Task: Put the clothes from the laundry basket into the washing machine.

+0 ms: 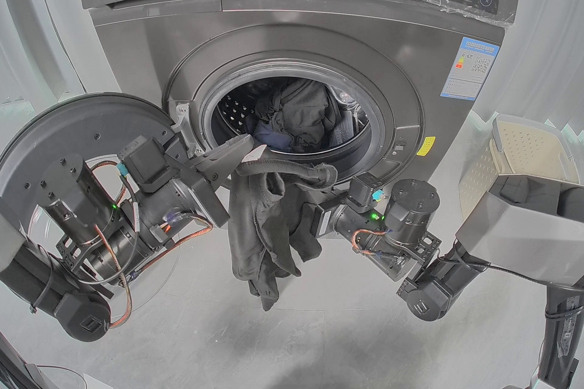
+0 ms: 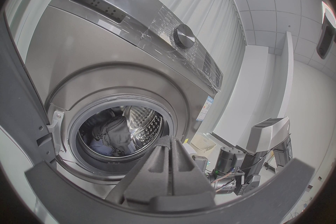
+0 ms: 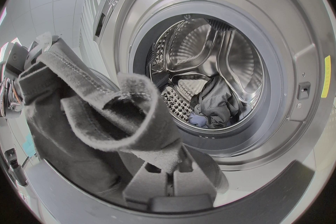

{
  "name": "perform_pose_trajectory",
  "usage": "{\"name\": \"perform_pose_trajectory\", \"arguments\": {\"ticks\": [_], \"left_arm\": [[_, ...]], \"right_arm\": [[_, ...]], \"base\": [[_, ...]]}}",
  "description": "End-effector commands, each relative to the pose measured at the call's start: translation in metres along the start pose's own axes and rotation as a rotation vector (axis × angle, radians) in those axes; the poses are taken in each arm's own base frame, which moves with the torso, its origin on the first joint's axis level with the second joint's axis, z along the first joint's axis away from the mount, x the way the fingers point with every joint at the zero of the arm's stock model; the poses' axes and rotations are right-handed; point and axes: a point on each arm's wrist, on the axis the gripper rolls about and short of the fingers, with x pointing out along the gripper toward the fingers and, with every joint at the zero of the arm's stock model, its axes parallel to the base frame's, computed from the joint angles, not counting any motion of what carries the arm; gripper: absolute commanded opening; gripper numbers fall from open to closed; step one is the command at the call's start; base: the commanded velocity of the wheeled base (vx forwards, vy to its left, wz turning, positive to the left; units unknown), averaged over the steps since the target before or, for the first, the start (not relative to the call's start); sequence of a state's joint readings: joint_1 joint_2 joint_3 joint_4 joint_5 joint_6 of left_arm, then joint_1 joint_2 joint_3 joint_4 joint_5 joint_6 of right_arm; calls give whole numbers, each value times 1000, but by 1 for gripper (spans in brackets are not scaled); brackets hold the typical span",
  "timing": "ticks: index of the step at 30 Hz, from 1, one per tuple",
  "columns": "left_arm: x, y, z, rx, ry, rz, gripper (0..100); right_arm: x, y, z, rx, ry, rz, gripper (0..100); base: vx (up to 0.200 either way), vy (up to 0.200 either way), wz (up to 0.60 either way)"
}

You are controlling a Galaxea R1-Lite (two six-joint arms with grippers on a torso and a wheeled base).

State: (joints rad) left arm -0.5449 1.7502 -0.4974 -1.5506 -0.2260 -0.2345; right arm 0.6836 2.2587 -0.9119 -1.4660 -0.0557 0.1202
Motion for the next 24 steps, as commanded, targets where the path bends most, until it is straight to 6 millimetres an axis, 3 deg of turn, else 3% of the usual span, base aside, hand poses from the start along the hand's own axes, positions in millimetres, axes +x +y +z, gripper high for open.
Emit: {"name": "perform_pose_trajectory", "arguments": {"ticks": [1, 14, 15, 24], "left_arm": [[1, 1, -2, -3, 7, 6, 0], [-1, 4, -32, -27, 117, 11, 0], [0, 6, -37, -29, 133, 15, 100], [1, 13, -57, -36, 197, 47, 100]], "right_arm": [[-12, 2, 15, 0, -11, 1, 0], [-82, 19, 73, 19, -49, 50, 0], [-86, 21, 75, 23, -52, 57, 0], [-95, 27, 73, 19, -33, 83, 0]], "base": [[0, 0, 0], [0, 0, 0], [0, 0, 0], [0, 0, 0]]}}
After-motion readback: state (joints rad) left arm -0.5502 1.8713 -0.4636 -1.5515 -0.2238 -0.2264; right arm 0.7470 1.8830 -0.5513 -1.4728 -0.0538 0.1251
